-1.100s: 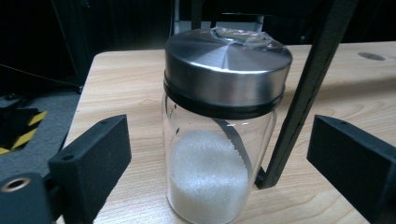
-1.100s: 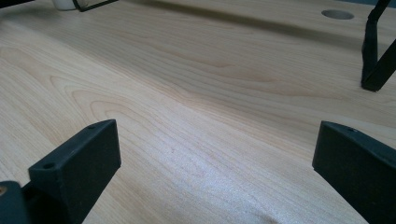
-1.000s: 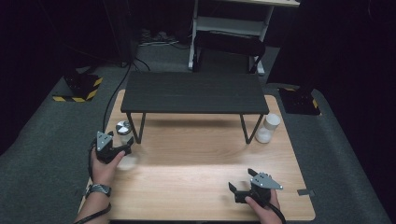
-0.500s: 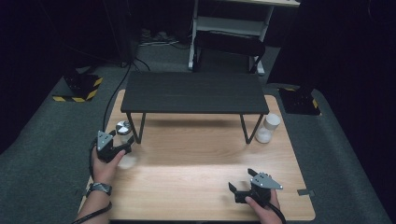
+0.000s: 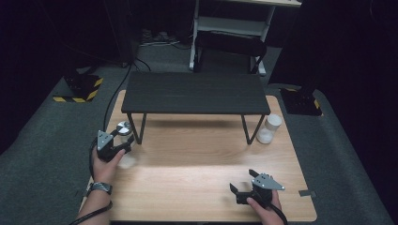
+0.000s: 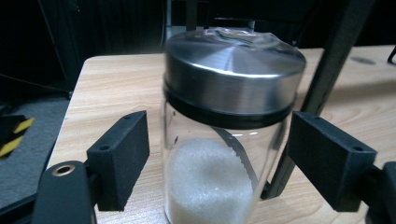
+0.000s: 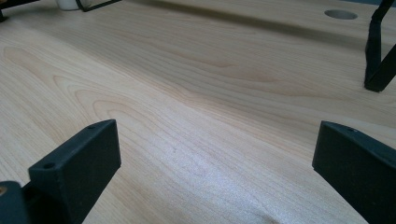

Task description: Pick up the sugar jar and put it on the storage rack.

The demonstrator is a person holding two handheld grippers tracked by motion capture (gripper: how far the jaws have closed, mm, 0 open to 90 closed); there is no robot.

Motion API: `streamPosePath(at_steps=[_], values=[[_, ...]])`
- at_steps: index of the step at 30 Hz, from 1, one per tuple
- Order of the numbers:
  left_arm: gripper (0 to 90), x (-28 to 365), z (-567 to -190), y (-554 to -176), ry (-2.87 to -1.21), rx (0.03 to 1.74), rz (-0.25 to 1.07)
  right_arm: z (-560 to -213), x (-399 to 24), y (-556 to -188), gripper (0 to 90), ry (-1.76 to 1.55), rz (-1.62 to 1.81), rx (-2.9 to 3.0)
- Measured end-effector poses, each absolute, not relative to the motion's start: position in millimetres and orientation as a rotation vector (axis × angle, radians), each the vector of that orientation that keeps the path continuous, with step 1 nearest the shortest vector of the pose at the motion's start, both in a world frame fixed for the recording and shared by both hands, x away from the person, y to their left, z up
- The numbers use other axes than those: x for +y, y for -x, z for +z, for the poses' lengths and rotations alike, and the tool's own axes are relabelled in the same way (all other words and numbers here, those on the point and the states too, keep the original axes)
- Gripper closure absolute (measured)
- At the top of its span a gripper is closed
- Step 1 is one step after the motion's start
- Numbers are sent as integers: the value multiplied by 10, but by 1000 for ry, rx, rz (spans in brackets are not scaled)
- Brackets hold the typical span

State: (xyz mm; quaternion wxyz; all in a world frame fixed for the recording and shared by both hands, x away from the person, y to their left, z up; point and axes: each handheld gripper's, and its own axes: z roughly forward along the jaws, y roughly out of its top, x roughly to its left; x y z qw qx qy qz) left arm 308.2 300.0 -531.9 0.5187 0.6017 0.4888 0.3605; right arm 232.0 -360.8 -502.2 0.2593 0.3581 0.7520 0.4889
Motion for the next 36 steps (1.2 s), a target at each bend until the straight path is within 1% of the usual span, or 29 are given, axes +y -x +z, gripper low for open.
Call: streamPosePath(at_steps=[7, 12, 14, 15, 19, 22, 30, 36], values=[[242, 2978, -5309, -3128, -1459, 1164, 877, -5025, -3608, -2314, 5, -975, 1326, 2032], [244, 2991, -5304, -3163, -1461, 1162, 869, -5021, -3607, -2319, 6, -981, 1324, 2033], [260, 2996, -5304, -3167, -1464, 1157, 867, -5020, -3609, -2322, 6, -982, 1325, 2034], [300, 3011, -5306, -3177, -1469, 1145, 860, -5021, -3612, -2324, 6, -983, 1327, 2034], [302, 3018, -5310, -3185, -1464, 1145, 854, -5024, -3612, -2321, 6, -984, 1328, 2031], [309, 3010, -5319, -3165, -1474, 1130, 876, -5024, -3612, -2318, 6, -987, 1328, 2029], [314, 3038, -5344, -3084, -1471, 1110, 877, -5024, -3615, -2319, 5, -990, 1331, 2028], [314, 3032, -5361, -2913, -1453, 1120, 862, -5027, -3614, -2317, 5, -990, 1331, 2024]])
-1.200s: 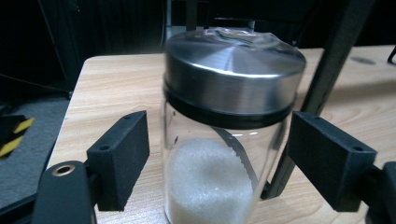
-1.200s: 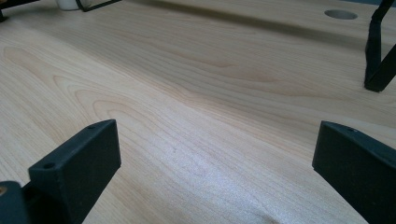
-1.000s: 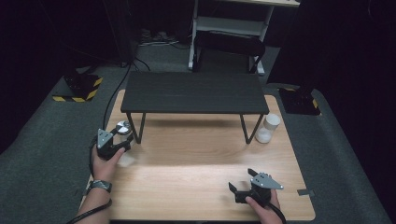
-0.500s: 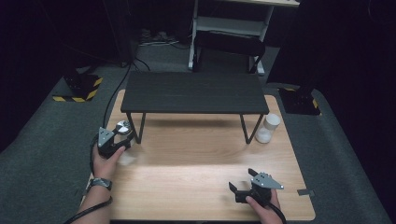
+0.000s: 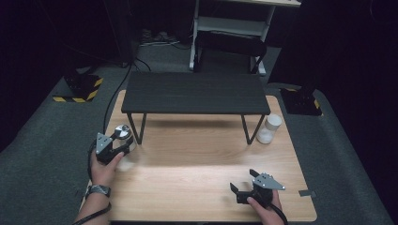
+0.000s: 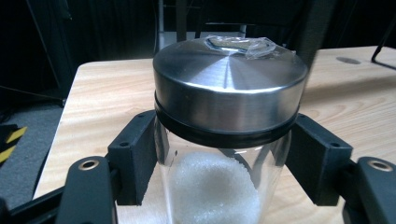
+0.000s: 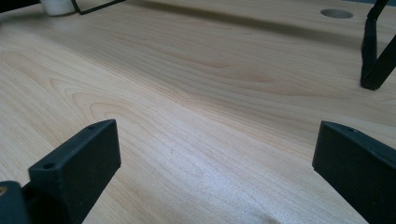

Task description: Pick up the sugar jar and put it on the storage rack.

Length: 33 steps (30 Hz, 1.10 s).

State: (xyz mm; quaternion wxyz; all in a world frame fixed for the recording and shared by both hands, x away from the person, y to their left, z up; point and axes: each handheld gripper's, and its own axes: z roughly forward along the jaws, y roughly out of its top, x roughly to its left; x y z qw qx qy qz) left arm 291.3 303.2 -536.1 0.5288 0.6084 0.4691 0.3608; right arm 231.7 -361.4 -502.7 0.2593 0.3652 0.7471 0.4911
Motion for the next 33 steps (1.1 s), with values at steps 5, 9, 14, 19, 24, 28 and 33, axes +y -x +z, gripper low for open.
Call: streamPosePath(at_steps=[5, 9, 14, 19, 24, 28, 33], values=[[315, 2975, -5345, -2769, -1465, 1116, 869, -5035, -3633, -2321, 6, -981, 1337, 2021], [315, 2901, -5320, -2624, -1461, 1102, 871, -5044, -3657, -2315, 5, -975, 1343, 2017], [315, 2819, -5262, -2473, -1468, 1074, 868, -5048, -3683, -2311, 5, -975, 1351, 2016], [315, 2721, -5194, -2316, -1464, 1065, 855, -5040, -3672, -2309, 5, -960, 1338, 2026], [315, 2626, -5154, -2200, -1458, 1065, 843, -4987, -3607, -2299, 6, -970, 1270, 2049], [315, 2517, -5098, -2127, -1460, 1053, 838, -4974, -3604, -2302, 5, -972, 1259, 2059], [315, 2384, -4987, -2081, -1462, 1021, 838, -4965, -3612, -2308, 6, -979, 1254, 2063]])
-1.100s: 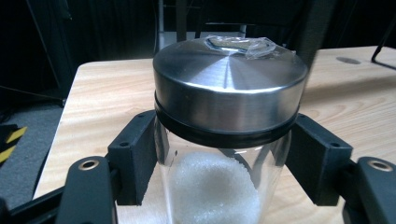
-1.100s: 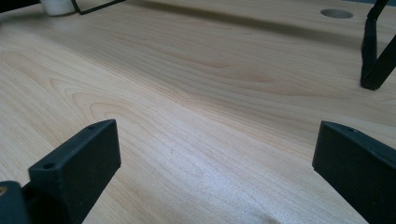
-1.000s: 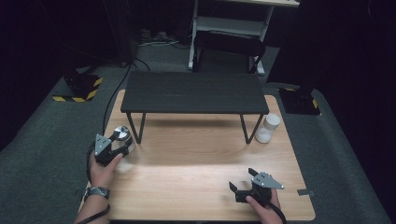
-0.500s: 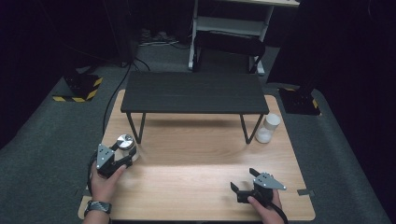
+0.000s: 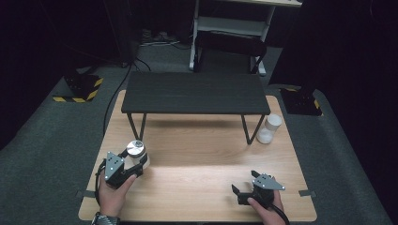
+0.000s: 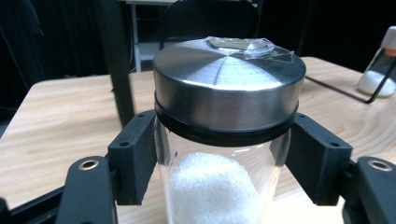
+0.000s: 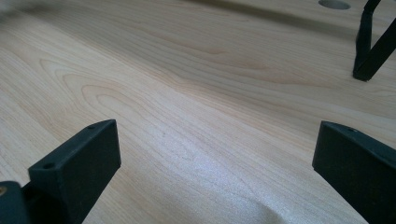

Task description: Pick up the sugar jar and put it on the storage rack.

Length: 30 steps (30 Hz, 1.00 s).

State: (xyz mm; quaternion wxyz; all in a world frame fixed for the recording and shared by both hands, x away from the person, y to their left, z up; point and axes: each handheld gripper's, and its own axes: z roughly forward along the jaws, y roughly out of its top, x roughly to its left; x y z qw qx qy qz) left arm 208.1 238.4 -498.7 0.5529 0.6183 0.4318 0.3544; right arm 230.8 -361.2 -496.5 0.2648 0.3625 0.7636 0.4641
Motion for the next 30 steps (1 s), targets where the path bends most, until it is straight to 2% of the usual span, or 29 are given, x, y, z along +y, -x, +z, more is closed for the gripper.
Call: streamPosePath(at_steps=[15, 30], values=[[315, 2033, -4649, -2044, -1473, 980, 835, -4943, -3632, -2332, 6, -998, 1242, 2076], [315, 1774, -4154, -2137, -1451, 938, 841, -4943, -3643, -2340, 6, -996, 1248, 2080]])
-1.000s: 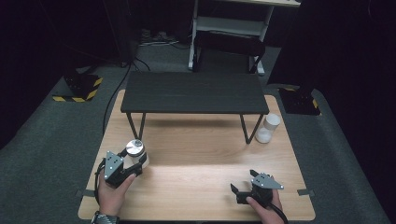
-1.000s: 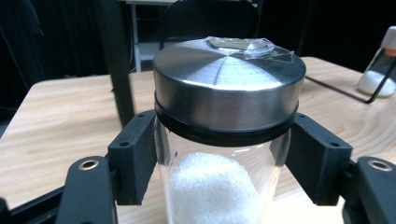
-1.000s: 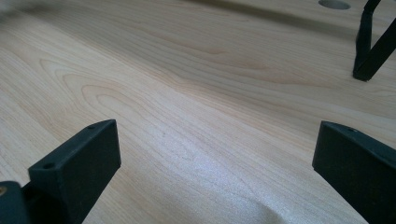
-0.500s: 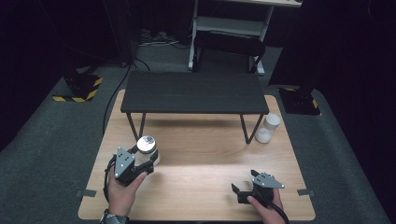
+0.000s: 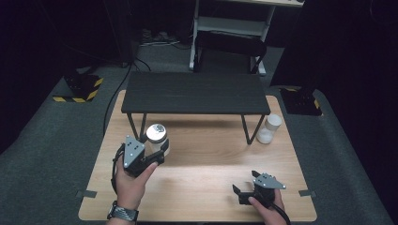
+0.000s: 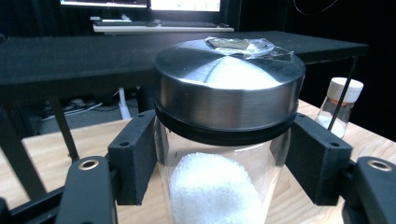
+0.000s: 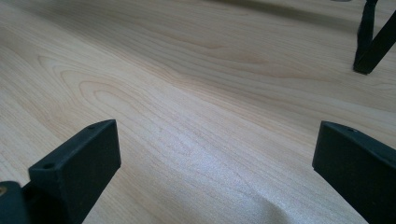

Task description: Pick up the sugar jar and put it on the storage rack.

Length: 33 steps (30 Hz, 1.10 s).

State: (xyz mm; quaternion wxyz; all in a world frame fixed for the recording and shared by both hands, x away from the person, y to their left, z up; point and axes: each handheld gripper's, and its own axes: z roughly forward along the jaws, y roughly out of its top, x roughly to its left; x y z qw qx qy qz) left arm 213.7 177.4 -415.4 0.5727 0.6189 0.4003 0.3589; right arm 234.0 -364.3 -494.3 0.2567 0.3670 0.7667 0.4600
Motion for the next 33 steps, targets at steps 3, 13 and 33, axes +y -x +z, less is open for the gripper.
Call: streamPosePath(at_steps=[3, 13, 33], values=[[315, 1737, -4075, -2163, -1453, 929, 850, -4944, -3644, -2339, 6, -996, 1250, 2079], [316, 1612, -3722, -2339, -1455, 914, 871, -4950, -3668, -2339, 5, -994, 1257, 2075], [315, 1434, -3352, -2727, -1428, 951, 959, -4949, -3672, -2346, 6, -989, 1255, 2077]])
